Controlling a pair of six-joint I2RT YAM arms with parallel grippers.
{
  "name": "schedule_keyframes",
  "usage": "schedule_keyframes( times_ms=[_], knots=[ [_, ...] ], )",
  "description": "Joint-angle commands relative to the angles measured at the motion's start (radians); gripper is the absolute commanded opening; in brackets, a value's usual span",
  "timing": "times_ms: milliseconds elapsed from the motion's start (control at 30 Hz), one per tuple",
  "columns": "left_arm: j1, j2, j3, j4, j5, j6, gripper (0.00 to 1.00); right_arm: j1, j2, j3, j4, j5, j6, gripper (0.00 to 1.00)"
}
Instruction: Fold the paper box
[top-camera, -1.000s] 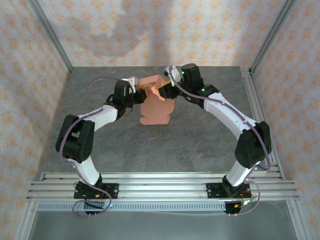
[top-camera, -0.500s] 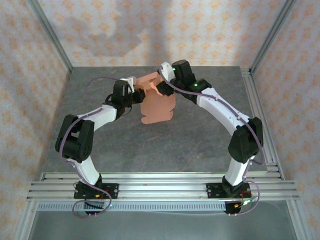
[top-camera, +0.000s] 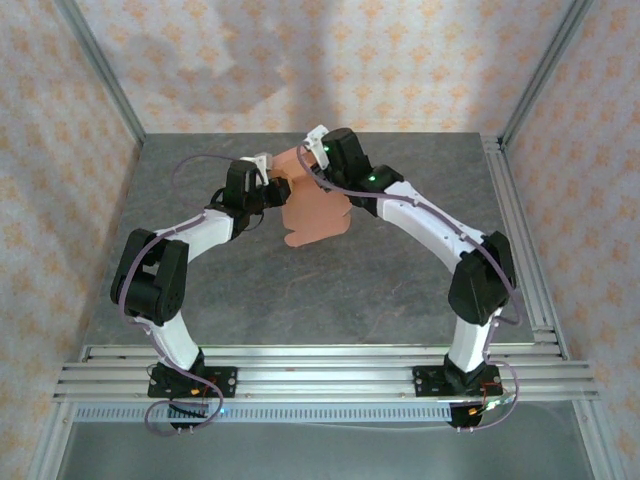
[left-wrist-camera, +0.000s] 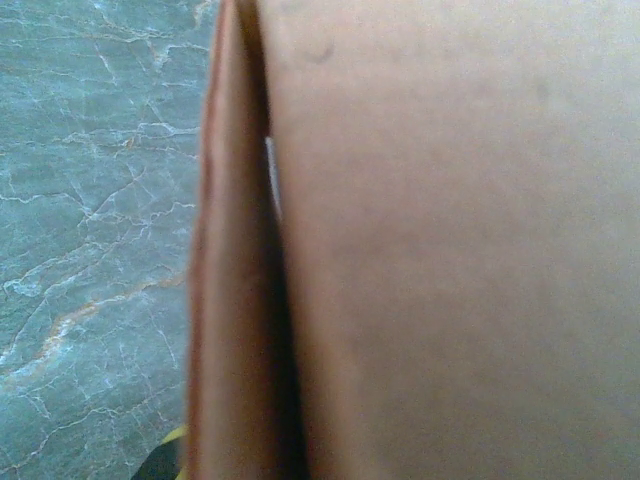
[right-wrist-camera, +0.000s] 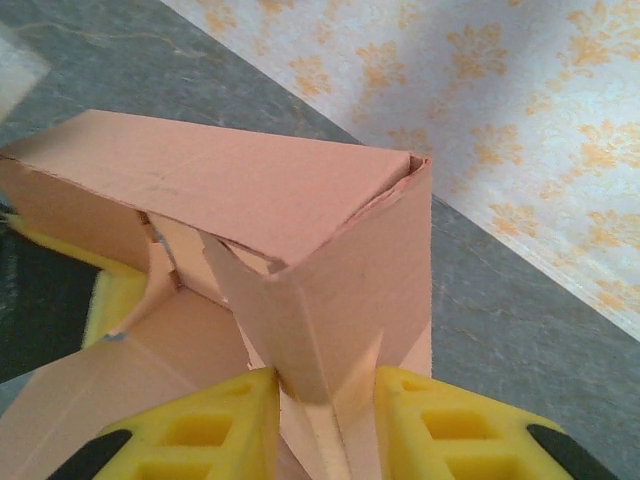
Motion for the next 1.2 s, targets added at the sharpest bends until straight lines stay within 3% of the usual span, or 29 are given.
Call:
schedule_keyframes(
  times_ms=[0,633,833,933,1167],
  knots=[
    [-0.012,-0.013,0.010,0.052,0.051,0.003,0.00,0.032,0.042,0.017,0.034,0.091,-0.011,0.26],
    [-0.011,-0.011,0.018,0.048,0.057,0.002,0.00,0.101,0.155,0.064,0.174,0.518,-0.155,0.16],
    [-0.012,-0.010,0.014,0.051,0.057,0.003,0.00,0.103,0.160,0.069,0.175,0.547,-0.159,0.30],
    [-0.011,-0.010,0.012,0.054,0.058,0.001,0.00,0.103,0.170,0.074,0.177,0.566,-0.171,0.31],
    [-0.011,-0.018,0.007,0.053,0.056,0.001,0.00,0.103,0.185,0.082,0.180,0.595,-0.191,0.10]
  ],
)
